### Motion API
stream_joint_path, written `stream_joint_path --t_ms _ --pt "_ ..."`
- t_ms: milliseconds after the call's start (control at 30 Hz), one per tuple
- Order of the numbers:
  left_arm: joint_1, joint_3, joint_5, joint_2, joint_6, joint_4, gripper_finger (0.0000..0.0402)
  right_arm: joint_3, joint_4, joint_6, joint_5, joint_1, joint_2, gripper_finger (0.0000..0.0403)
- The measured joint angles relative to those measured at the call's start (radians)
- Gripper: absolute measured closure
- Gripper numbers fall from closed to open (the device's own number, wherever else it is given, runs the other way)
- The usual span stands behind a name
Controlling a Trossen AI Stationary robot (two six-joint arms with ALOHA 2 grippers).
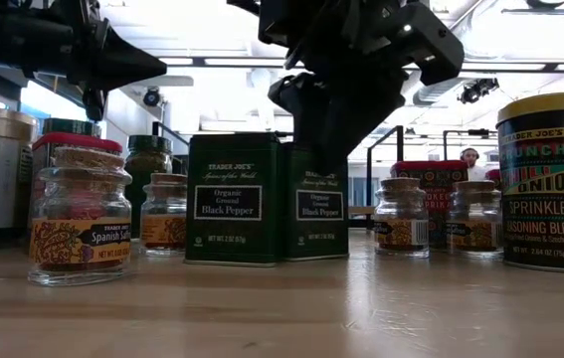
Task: Shelf spices
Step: Put the black seasoning can on the shelf
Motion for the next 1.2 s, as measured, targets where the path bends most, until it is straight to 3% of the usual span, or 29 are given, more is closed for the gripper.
stream_joint_path --t_ms 233,533,833,1000,1200 --pt "0.0 0.0 -0.001 0.001 0.0 0.0 0.0401 0.0 -0.021 0.045 0.016 0.0 -0.042 0.0277" --pt "0.0 0.0 -0.001 0.001 0.0 0.0 0.0401 0.0 -0.17 0.021 0.19 -0.094 -0.261 0.0279" --pt "0.0 0.0 -0.005 0.001 -0.007 0.0 0.0401 0.015 -0.208 -0.159 0.189 -0.502 -0.379 0.028" --pt "0.0 0.0 -0.023 0.001 -0.018 0.0 0.0401 0.071 -0.201 -0.258 0.065 -0.723 -0.313 0.028" --pt "0.0 0.0 -0.031 0.001 -0.018 0.0 0.0401 0.095 -0.187 -0.324 -0.042 -0.866 -0.198 0.028"
